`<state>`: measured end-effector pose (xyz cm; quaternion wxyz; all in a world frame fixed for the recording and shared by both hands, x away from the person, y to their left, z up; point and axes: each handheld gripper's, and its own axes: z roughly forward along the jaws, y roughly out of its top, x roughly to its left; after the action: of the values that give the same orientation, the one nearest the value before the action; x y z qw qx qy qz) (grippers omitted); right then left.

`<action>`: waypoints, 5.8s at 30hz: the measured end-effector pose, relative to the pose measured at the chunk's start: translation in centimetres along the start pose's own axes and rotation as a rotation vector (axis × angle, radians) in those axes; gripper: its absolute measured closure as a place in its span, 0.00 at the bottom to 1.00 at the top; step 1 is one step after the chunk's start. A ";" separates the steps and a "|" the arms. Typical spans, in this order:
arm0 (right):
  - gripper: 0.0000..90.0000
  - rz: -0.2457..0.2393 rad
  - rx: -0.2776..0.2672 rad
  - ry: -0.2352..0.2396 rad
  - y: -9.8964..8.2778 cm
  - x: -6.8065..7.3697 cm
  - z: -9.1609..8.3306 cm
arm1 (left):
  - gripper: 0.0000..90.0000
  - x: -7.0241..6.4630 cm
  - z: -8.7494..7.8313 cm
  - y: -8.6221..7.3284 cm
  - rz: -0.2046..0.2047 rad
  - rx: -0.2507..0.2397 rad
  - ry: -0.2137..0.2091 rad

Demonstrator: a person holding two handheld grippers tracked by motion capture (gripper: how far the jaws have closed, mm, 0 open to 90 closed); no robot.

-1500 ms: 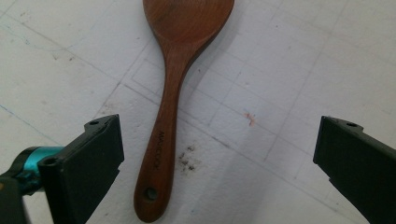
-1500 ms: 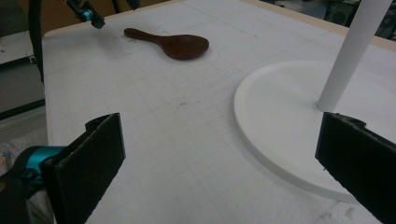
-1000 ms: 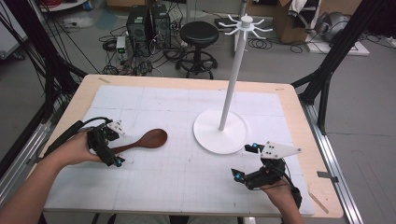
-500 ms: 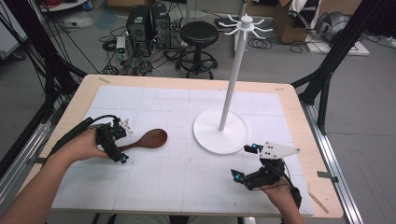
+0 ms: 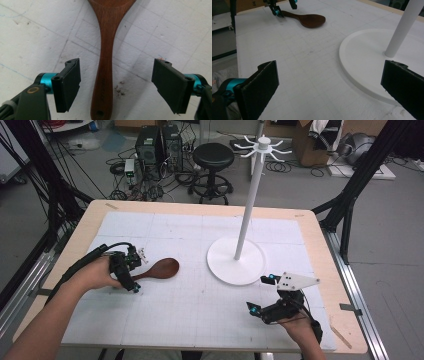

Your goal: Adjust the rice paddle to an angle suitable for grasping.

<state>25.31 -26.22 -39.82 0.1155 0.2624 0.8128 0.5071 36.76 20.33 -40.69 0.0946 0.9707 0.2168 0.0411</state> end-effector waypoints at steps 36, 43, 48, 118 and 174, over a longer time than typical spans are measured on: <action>0.00 -0.006 0.029 0.016 -0.1 -0.1 0.5 | 0.57 1.0 1.5 2.0 0.008 0.067 -0.035; 0.00 -0.004 0.033 0.018 -0.1 0.0 0.6 | 0.58 1.1 1.5 2.7 0.021 0.082 -0.034; 0.00 -0.007 0.040 0.024 -0.1 0.0 0.6 | 0.62 1.4 1.7 2.9 0.018 0.095 -0.050; 0.00 -0.026 0.088 0.041 -0.4 0.2 0.9 | 0.86 0.0 -0.4 3.4 0.102 0.068 -0.072; 0.00 -0.006 0.069 0.049 -0.6 -0.1 0.6 | 0.86 -10.2 -3.9 7.4 0.281 -0.117 -0.151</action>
<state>25.46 -26.05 -40.59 0.0879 0.2512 0.8333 0.4846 30.12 10.01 -35.79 0.1601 0.9847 0.0684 -0.0065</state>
